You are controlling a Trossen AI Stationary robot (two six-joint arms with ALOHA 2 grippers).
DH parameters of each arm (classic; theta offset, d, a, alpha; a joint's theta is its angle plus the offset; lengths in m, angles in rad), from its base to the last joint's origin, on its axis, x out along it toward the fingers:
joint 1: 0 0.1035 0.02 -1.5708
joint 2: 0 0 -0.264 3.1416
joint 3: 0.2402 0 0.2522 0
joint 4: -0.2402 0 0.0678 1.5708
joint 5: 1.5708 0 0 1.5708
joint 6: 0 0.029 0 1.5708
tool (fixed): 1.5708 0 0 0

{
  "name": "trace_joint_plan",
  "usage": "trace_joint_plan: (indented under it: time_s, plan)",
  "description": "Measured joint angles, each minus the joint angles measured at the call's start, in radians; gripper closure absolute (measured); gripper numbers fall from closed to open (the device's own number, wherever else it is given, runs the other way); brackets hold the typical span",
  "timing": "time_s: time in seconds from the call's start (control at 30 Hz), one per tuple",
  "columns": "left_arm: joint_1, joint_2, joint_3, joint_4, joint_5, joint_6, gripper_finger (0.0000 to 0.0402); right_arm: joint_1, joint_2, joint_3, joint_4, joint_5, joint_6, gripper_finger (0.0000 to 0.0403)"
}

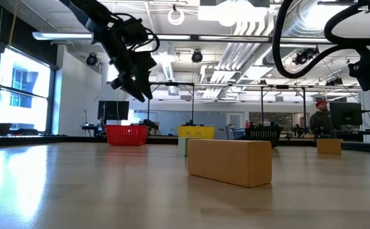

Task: Sort & place blocks by color
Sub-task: Put the blue block into the yellow bin

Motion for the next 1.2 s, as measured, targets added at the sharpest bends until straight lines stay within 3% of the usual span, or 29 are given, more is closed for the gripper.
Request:
trace_joint_plan:
  time_s: [0.17,0.37,0.6,1.03,1.2]
  plan:
    - [-0.044,-0.018,0.000,-0.002,0.000,0.000,0.0204,-0.007,0.000,0.002,-0.005,0.007,-0.020,0.0314]
    - [-0.111,-0.018,0.000,-0.003,0.000,0.010,0.0204,-0.038,-0.001,0.000,-0.011,0.031,-0.087,0.0313]
    - [-0.169,-0.018,0.000,-0.004,-0.025,0.079,0.0204,-0.130,-0.030,-0.003,-0.029,0.128,-0.238,0.0313]
    - [-0.216,-0.017,-0.009,-0.023,-0.068,0.079,0.0204,-0.446,-0.101,-0.002,-0.023,0.270,-0.710,0.0313]
    - [-0.244,-0.016,-0.009,-0.030,-0.068,0.089,0.0204,-0.576,-0.115,-0.002,0.054,0.306,-0.928,0.0313]
